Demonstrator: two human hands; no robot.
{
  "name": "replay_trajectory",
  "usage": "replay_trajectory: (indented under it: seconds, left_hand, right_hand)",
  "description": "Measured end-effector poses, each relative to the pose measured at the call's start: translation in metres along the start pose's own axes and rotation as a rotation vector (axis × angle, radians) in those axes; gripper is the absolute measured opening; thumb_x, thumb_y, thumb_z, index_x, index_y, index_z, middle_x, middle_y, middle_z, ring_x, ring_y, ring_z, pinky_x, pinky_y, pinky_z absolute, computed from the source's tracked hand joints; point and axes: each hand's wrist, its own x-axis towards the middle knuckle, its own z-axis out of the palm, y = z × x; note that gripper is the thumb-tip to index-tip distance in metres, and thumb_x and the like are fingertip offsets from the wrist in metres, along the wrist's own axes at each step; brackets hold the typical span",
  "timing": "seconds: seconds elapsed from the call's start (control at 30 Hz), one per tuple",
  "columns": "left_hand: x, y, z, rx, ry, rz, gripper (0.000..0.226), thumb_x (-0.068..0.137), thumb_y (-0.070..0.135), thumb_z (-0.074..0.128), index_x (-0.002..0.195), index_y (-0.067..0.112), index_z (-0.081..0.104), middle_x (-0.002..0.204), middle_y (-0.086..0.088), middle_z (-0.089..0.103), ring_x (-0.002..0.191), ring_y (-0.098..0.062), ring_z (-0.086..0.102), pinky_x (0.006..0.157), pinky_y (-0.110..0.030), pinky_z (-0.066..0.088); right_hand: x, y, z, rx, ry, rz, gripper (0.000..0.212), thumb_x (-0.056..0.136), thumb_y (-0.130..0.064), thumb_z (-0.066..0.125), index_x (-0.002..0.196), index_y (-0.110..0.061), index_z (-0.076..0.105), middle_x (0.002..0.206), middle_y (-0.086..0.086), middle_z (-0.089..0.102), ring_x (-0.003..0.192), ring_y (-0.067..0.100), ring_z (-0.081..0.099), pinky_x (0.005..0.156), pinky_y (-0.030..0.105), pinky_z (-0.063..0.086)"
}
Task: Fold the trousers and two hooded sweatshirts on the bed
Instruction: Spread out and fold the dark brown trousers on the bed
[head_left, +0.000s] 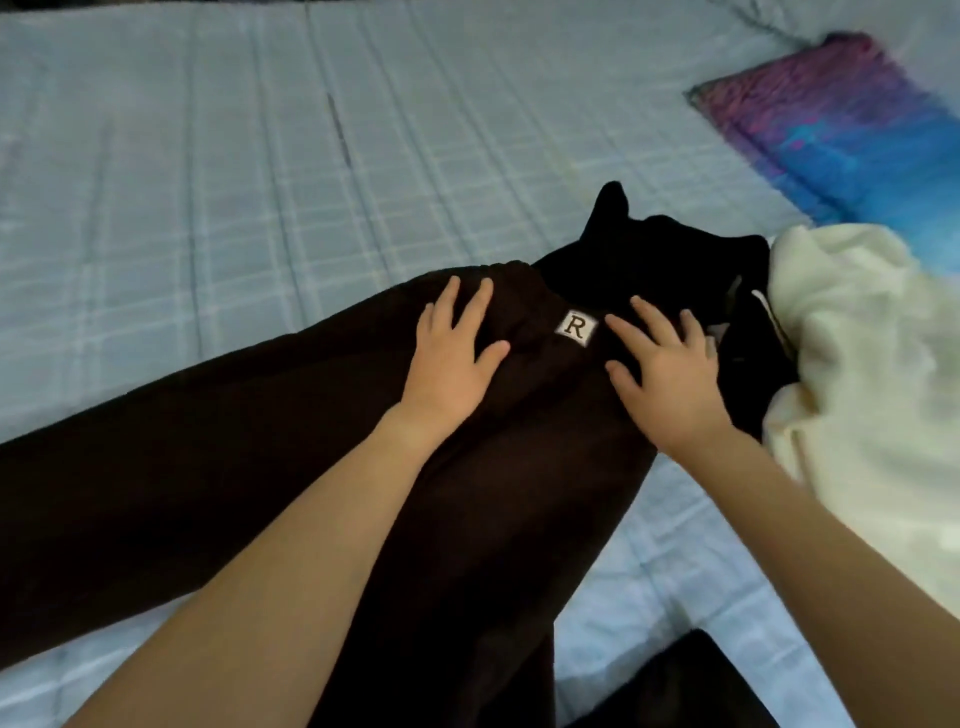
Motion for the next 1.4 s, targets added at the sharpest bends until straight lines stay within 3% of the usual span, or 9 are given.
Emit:
replay_trajectory:
  seconds: [0.17,0.4,0.57,0.7,0.8,0.97,1.17,1.33,1.4]
  left_hand:
    - [-0.031,-0.035,0.048,0.517,-0.106,0.164,0.059,0.101,0.053,0.022,0.155,0.036,0.006,0.166,-0.003,-0.003,0.152,-0.027,-0.006,0.121,-0.054,0.0]
    - [-0.014,-0.068,0.079,0.61,-0.165,0.17,0.062,0.099,0.057,0.019,0.155,0.038,0.002,0.165,-0.009,-0.004,0.152,-0.03,-0.001,0.119,-0.059,0.006]
    - [-0.028,-0.041,0.049,0.516,-0.375,0.094,0.062,0.102,0.05,0.03,0.156,0.036,0.001,0.165,-0.006,-0.01,0.152,-0.028,-0.007,0.121,-0.054,0.003]
    - [-0.119,-0.033,0.01,0.435,-0.392,0.088,0.057,0.102,0.048,0.024,0.156,0.035,0.013,0.165,0.001,0.008,0.152,-0.024,0.002,0.121,-0.05,0.003]
    - [-0.211,-0.041,0.001,0.448,-0.371,0.053,0.059,0.099,0.053,0.017,0.155,0.035,0.022,0.163,0.005,0.019,0.152,-0.023,0.009,0.121,-0.05,0.006]
    - [-0.27,-0.083,0.036,0.639,-0.37,0.122,0.057,0.102,0.048,0.025,0.155,0.029,0.022,0.163,0.0,0.02,0.152,-0.025,0.01,0.122,-0.053,0.008]
    - [-0.279,-0.085,0.019,0.441,-0.249,0.138,0.053,0.102,0.036,0.035,0.154,0.027,0.026,0.163,0.001,0.021,0.151,-0.02,0.012,0.122,-0.044,0.007]
    - [-0.358,-0.1,-0.015,0.037,0.051,-0.232,0.062,0.095,0.025,0.061,0.15,0.023,0.034,0.154,-0.006,0.034,0.143,-0.022,0.028,0.117,-0.034,0.024]
    - [-0.387,-0.108,-0.022,-0.203,0.099,-0.346,0.055,0.09,0.026,0.068,0.14,0.024,0.044,0.132,0.011,0.051,0.125,-0.008,0.047,0.11,-0.032,0.035]
  right_hand:
    - [-0.051,-0.028,0.059,-0.156,0.187,-0.131,0.055,0.098,-0.051,0.04,0.151,-0.034,0.041,0.162,-0.001,0.03,0.148,0.052,0.007,0.117,0.065,0.009]
    - [-0.033,0.013,0.122,-0.303,0.006,-0.114,0.062,0.099,-0.058,0.033,0.157,-0.04,0.021,0.167,0.003,0.013,0.147,0.054,0.001,0.117,0.069,0.011]
    - [-0.046,-0.013,0.092,-0.3,-0.058,-0.027,0.062,0.099,-0.054,0.036,0.157,-0.038,0.02,0.168,0.004,0.008,0.146,0.057,-0.002,0.115,0.073,0.008]
    - [-0.121,-0.044,0.064,0.029,-0.074,-0.016,0.063,0.095,-0.049,0.038,0.155,-0.032,0.031,0.165,0.012,0.019,0.143,0.057,0.017,0.114,0.069,0.021]
    - [-0.216,-0.062,0.068,0.258,-0.258,-0.104,0.06,0.098,-0.052,0.032,0.154,-0.03,0.035,0.164,0.007,0.024,0.148,0.046,0.016,0.117,0.06,0.024]
    - [-0.27,-0.065,0.123,0.043,-0.327,-0.161,0.059,0.102,-0.052,0.029,0.157,-0.033,0.024,0.167,-0.001,0.014,0.153,0.038,-0.005,0.121,0.059,0.018]
    - [-0.291,-0.074,0.102,0.089,-0.292,-0.051,0.058,0.101,-0.051,0.029,0.155,-0.03,0.031,0.166,0.006,0.016,0.151,0.041,0.01,0.12,0.056,0.022]
    - [-0.374,-0.114,0.068,0.218,-0.285,0.136,0.061,0.097,-0.059,0.03,0.15,-0.031,0.041,0.16,0.018,0.023,0.14,0.035,0.032,0.116,0.046,0.031]
    - [-0.402,-0.132,0.066,0.194,-0.292,0.247,0.071,0.091,-0.069,0.028,0.152,-0.034,0.036,0.158,0.018,0.028,0.134,0.035,0.037,0.113,0.047,0.033]
